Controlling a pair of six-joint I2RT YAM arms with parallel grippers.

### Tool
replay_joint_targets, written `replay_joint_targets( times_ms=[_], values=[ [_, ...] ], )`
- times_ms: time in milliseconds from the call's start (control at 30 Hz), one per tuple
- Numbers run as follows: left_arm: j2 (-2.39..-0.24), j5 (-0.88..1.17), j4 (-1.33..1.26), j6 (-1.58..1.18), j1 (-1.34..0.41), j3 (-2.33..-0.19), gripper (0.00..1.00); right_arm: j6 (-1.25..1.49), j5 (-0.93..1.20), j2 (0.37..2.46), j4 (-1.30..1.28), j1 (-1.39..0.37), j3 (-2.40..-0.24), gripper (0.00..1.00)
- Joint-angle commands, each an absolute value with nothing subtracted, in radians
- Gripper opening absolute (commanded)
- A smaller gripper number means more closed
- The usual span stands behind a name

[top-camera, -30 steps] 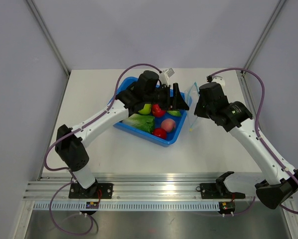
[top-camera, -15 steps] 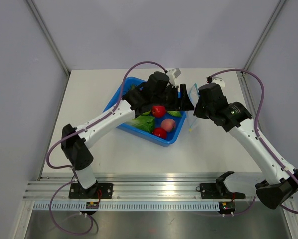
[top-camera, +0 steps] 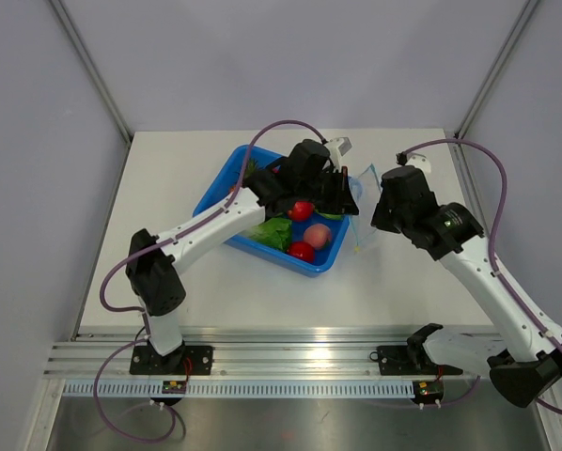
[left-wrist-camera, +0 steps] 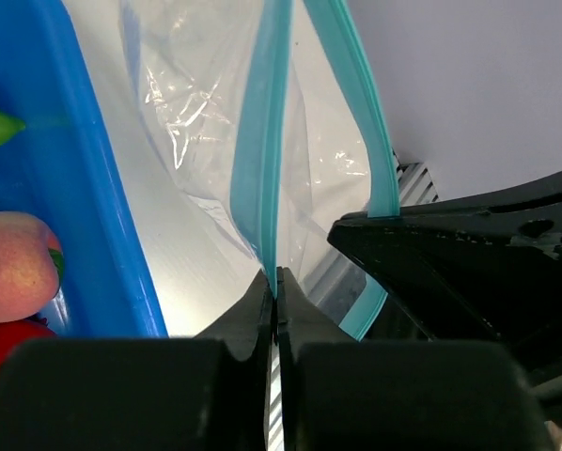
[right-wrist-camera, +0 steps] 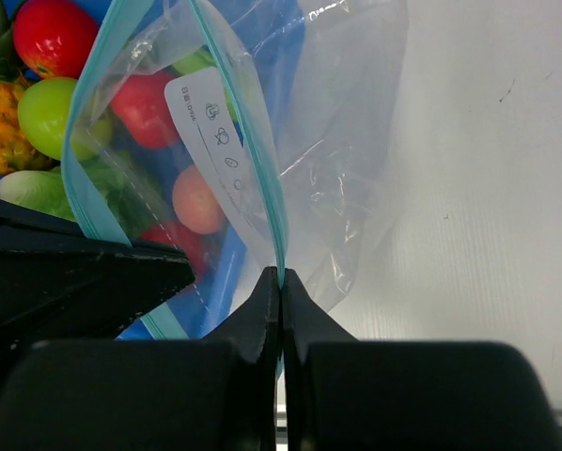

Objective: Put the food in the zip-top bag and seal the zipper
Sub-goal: Adjust the zipper food storage bag at the center of the board.

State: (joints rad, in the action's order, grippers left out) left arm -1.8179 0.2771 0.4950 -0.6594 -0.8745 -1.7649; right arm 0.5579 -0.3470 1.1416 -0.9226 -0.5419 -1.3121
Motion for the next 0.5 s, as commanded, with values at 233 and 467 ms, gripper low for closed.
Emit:
replay_joint_targets(
  times_ms=[233, 467],
  values=[
    [-1.859, 0.627, 0.466, -0.571, -0.857, -1.772, 0.00, 0.589, -0.376, 1.046, -0.980, -0.537, -1.278, 0.32],
    [-1.890, 0.667, 0.474, -0.569, -0.859, -1.759, 0.00, 0.610, -0.373, 1.014, -0.999, -0.537, -1.266, 0.27]
  ],
)
